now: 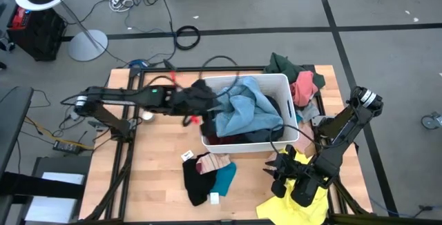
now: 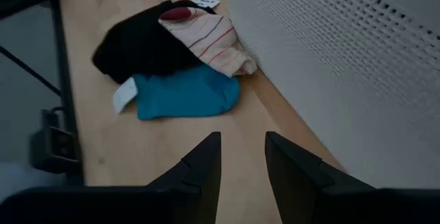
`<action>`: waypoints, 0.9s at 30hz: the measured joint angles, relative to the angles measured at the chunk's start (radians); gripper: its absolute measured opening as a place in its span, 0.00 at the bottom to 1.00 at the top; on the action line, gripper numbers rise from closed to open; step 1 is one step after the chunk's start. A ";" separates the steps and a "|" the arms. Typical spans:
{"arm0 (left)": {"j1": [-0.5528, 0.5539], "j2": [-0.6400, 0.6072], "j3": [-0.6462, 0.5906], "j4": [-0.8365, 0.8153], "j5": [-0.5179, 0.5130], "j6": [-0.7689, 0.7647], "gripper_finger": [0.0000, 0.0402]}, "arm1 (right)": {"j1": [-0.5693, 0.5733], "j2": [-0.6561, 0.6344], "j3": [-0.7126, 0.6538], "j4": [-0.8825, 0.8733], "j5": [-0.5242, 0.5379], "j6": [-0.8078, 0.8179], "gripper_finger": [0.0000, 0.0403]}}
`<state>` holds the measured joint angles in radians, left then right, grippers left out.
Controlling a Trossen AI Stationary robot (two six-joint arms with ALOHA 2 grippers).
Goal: Sort clothes
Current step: Move the laundry bin to the top of the table
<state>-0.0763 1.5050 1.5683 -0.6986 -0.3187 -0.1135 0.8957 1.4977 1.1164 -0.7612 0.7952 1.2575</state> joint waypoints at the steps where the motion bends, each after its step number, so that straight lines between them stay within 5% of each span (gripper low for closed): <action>1: -0.005 -0.028 -0.022 0.003 0.001 -0.011 0.30 | 0.003 -0.008 0.000 0.000 -0.006 0.010 0.28; 13: -0.118 -0.457 -0.467 0.160 -0.033 -0.164 0.29 | 0.066 -0.046 0.000 -0.079 -0.012 0.148 0.27; 19: -0.268 -0.632 -0.607 0.143 -0.126 -0.316 0.29 | 0.102 -0.111 0.017 -0.318 -0.100 0.367 0.20; 27: -0.478 -0.656 -0.687 0.139 -0.245 -0.467 0.29 | 0.120 -0.156 0.125 -0.765 -0.272 0.620 0.02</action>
<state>-0.5539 0.8486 0.8808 -0.5599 -0.5637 -0.5806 1.0161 1.3418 1.2410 -1.5258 0.5231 1.8775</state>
